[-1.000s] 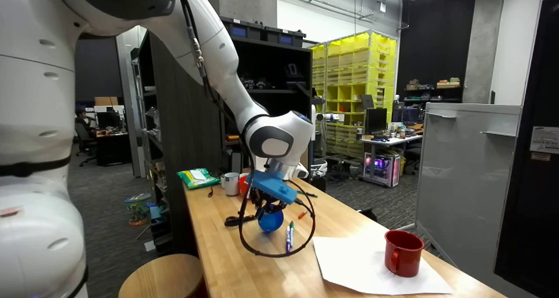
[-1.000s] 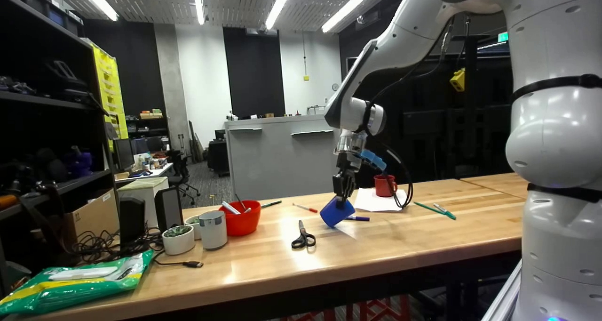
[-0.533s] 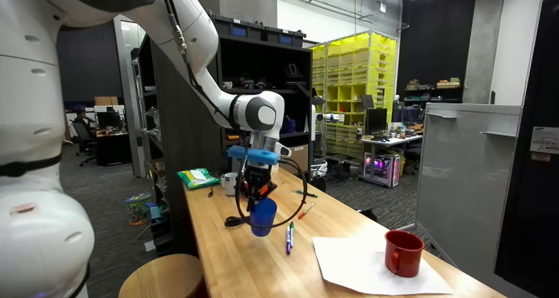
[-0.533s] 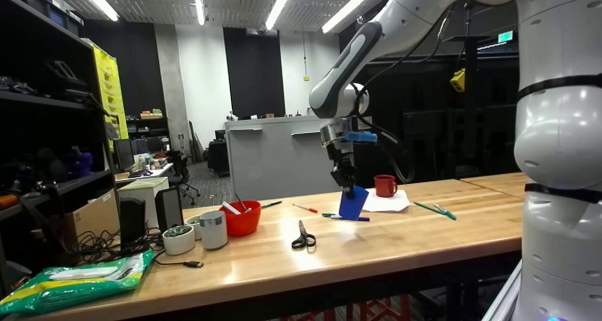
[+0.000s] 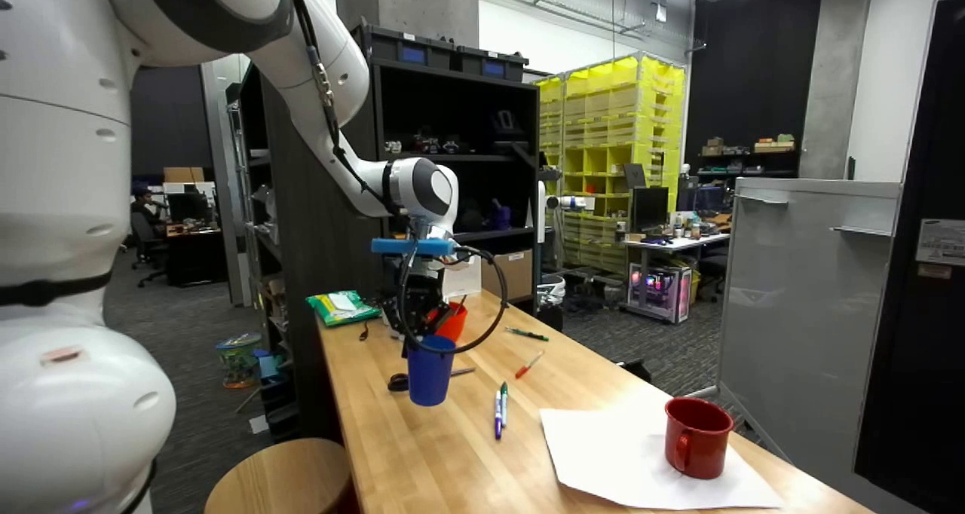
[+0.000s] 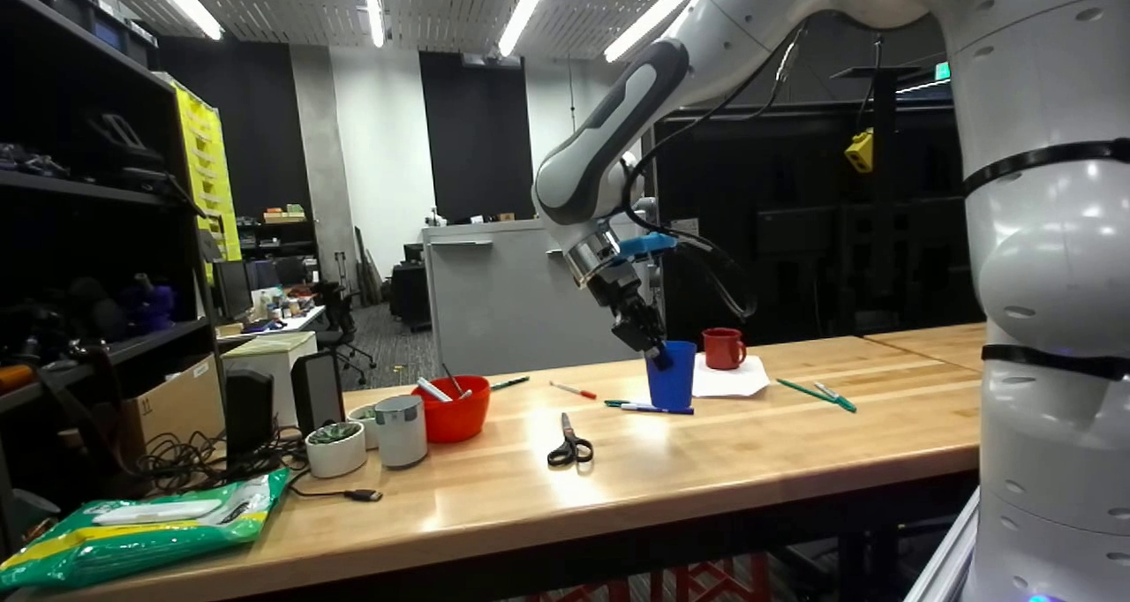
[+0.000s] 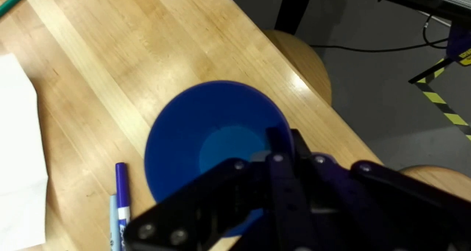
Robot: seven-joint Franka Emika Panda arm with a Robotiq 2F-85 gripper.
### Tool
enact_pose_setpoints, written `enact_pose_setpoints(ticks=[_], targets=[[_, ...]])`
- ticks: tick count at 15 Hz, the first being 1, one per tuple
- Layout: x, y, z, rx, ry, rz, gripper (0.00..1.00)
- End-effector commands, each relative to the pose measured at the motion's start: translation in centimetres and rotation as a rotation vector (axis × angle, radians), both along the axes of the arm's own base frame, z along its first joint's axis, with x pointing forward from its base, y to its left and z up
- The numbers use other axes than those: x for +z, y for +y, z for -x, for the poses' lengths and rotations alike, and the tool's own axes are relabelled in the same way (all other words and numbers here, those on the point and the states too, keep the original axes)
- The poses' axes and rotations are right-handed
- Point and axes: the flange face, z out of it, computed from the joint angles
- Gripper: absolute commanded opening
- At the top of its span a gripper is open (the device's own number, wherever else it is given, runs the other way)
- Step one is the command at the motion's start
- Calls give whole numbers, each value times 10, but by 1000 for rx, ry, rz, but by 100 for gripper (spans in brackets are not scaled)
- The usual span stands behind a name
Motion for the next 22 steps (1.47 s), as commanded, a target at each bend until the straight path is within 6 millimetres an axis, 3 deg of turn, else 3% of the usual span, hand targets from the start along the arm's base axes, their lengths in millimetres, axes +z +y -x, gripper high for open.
enact_pose_setpoints(ticks=[1,9,10,11,13,15,22], targets=[[-13,11,-9,70,14,17,2],[-42,16,-16,158,-21,-47,2],[-44,16,-16,164,-26,-53,8],[-45,16,-17,169,-30,-57,32],[-46,16,-17,177,-33,-63,35],[-45,16,-17,182,-37,-65,45],[-37,19,-18,208,-60,-63,92]])
